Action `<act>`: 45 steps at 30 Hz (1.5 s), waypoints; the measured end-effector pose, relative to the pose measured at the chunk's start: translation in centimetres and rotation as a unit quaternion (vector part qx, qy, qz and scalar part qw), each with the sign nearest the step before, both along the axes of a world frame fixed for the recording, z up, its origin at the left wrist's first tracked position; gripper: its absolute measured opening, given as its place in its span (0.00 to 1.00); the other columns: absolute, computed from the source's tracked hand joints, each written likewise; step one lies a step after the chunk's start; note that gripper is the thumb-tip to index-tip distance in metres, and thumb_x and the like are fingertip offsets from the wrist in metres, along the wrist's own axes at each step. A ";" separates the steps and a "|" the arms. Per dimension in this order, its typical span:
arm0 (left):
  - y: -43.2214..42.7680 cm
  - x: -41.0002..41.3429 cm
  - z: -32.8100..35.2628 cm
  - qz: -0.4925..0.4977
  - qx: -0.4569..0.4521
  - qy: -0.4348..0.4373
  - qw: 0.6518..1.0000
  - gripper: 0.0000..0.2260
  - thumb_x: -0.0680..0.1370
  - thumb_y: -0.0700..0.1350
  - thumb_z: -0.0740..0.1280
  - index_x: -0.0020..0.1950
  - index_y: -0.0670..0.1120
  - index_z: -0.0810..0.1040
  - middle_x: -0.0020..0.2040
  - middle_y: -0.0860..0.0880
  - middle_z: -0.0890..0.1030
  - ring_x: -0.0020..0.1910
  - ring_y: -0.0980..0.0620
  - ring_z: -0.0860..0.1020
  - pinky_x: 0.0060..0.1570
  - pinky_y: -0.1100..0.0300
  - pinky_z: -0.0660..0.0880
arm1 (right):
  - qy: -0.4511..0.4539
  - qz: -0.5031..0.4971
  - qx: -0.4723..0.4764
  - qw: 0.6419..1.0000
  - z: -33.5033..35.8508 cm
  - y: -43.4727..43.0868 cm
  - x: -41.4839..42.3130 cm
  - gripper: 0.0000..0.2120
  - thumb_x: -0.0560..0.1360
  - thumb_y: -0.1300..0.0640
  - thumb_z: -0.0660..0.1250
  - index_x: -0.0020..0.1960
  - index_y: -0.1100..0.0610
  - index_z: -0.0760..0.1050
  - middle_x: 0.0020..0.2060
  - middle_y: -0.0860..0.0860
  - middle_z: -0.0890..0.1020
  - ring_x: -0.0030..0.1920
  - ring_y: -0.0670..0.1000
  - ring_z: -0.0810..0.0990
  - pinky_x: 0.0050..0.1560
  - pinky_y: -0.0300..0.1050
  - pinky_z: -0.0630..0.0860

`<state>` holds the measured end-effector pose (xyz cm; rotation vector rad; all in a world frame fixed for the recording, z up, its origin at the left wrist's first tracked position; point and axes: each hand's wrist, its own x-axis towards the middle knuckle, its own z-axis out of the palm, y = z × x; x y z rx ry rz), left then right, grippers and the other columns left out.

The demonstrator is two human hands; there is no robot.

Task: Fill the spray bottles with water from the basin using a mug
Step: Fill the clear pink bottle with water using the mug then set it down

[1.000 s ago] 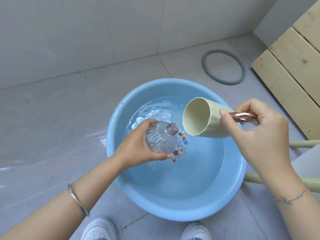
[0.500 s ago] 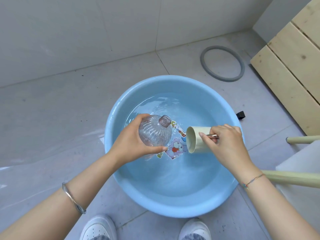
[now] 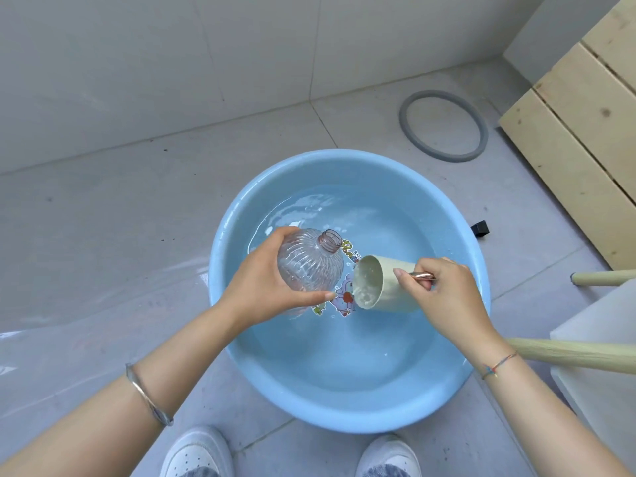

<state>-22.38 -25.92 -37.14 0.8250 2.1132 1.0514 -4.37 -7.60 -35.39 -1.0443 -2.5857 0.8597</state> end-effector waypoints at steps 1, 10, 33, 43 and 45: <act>0.0 0.0 0.0 0.000 0.001 0.001 1.000 0.42 0.57 0.60 0.82 0.67 0.58 0.67 0.61 0.65 0.75 0.61 0.65 0.73 0.59 0.71 0.66 | 0.017 -0.020 -0.029 0.999 0.2 0.1 0.1 0.24 0.74 0.55 0.71 0.28 0.58 0.60 0.24 0.49 0.63 0.29 0.48 0.62 0.32 0.38 0.58; 0.0 0.0 0.1 -0.002 -0.001 -0.005 1.000 0.43 0.57 0.59 0.82 0.68 0.57 0.67 0.63 0.64 0.75 0.63 0.64 0.72 0.63 0.66 0.67 | 0.182 -0.143 -0.158 0.960 3.4 0.3 0.7 0.24 0.73 0.54 0.73 0.28 0.61 0.62 0.29 0.66 0.75 0.37 0.63 0.81 0.38 0.41 0.65; 0.2 0.7 -0.3 -0.044 -0.014 0.004 0.999 0.44 0.54 0.68 0.77 0.68 0.61 0.67 0.62 0.67 0.74 0.63 0.64 0.73 0.65 0.54 0.71 | 0.209 -0.043 0.084 0.973 8.5 -1.8 -0.7 0.18 0.71 0.51 0.70 0.30 0.55 0.64 0.31 0.46 0.70 0.34 0.48 0.67 0.37 0.39 0.63; 0.2 0.8 -0.4 -0.038 -0.011 0.003 0.999 0.44 0.54 0.68 0.76 0.67 0.61 0.67 0.62 0.66 0.75 0.62 0.64 0.73 0.65 0.54 0.72 | 0.202 -0.012 0.150 0.968 9.2 -1.9 -1.0 0.18 0.72 0.53 0.69 0.30 0.56 0.64 0.28 0.43 0.67 0.35 0.46 0.66 0.40 0.40 0.62; 0.1 0.8 -0.5 -0.037 -0.012 0.003 0.999 0.44 0.54 0.68 0.76 0.67 0.61 0.67 0.61 0.67 0.75 0.62 0.65 0.74 0.65 0.54 0.72 | 0.203 -0.007 0.159 0.966 9.3 -1.9 -1.1 0.18 0.72 0.53 0.69 0.30 0.56 0.64 0.28 0.43 0.68 0.35 0.46 0.66 0.40 0.41 0.62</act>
